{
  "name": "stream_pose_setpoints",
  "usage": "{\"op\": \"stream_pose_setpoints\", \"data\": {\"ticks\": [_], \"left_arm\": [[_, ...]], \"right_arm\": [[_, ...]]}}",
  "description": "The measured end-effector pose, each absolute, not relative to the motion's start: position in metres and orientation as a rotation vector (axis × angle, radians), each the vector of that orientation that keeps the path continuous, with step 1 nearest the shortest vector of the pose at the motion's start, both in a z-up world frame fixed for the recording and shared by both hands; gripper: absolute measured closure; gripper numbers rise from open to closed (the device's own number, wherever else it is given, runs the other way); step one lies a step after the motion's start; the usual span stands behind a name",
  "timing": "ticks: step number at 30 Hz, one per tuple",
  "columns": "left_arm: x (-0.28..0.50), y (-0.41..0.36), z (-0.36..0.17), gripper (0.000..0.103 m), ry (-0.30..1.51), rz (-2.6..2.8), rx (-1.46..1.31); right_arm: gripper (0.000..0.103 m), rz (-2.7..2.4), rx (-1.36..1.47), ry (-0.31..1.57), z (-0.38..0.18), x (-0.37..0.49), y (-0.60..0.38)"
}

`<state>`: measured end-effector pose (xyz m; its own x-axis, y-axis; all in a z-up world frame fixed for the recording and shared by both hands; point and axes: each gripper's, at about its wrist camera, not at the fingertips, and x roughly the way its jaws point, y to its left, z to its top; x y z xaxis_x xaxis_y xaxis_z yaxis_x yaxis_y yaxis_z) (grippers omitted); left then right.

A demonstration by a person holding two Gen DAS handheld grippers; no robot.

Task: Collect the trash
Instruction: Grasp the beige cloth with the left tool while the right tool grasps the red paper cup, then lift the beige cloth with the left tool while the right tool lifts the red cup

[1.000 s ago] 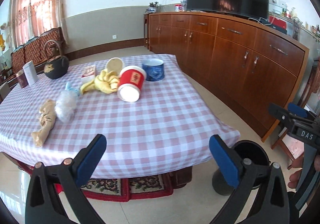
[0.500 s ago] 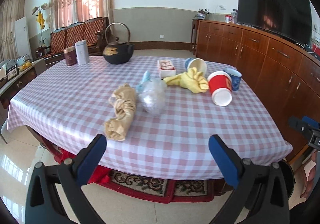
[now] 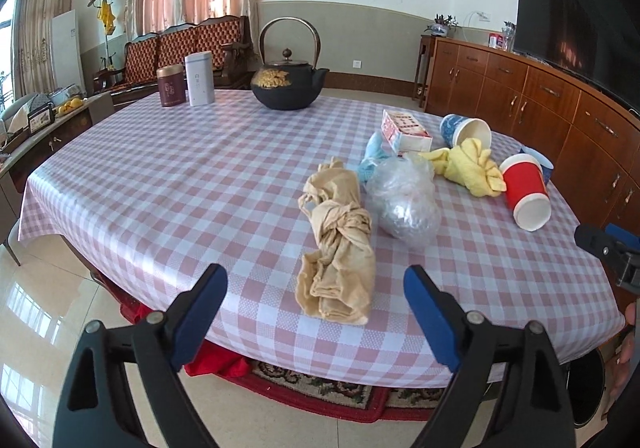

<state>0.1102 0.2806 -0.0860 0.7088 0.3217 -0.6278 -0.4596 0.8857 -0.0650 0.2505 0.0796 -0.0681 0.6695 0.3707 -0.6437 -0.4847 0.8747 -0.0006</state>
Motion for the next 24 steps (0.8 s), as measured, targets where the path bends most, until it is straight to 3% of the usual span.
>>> {"op": "stream_pose_setpoints", "data": {"ticks": [13, 16, 20, 22, 23, 24], "left_arm": [[0.156, 0.304, -0.109, 0.018, 0.694, 0.401, -0.236], [0.163, 0.306, -0.112, 0.024, 0.704, 0.384, -0.248], [0.167, 0.304, -0.112, 0.032, 0.698, 0.363, -0.255], [0.167, 0.303, -0.112, 0.037, 0.698, 0.347, -0.262], [0.168, 0.303, -0.113, 0.044, 0.699, 0.340, -0.266], [0.169, 0.303, -0.114, 0.051, 0.703, 0.330, -0.271]], "right_arm": [[0.000, 0.423, -0.162, 0.748, -0.094, 0.322, 0.109], [0.001, 0.407, -0.166, 0.764, -0.101, 0.337, 0.114], [0.010, 0.400, -0.152, 0.783, -0.103, 0.351, 0.116], [0.025, 0.413, -0.135, 0.806, -0.106, 0.355, 0.114], [0.037, 0.424, -0.119, 0.816, -0.107, 0.356, 0.112], [0.041, 0.429, -0.106, 0.822, -0.107, 0.356, 0.110]]}}
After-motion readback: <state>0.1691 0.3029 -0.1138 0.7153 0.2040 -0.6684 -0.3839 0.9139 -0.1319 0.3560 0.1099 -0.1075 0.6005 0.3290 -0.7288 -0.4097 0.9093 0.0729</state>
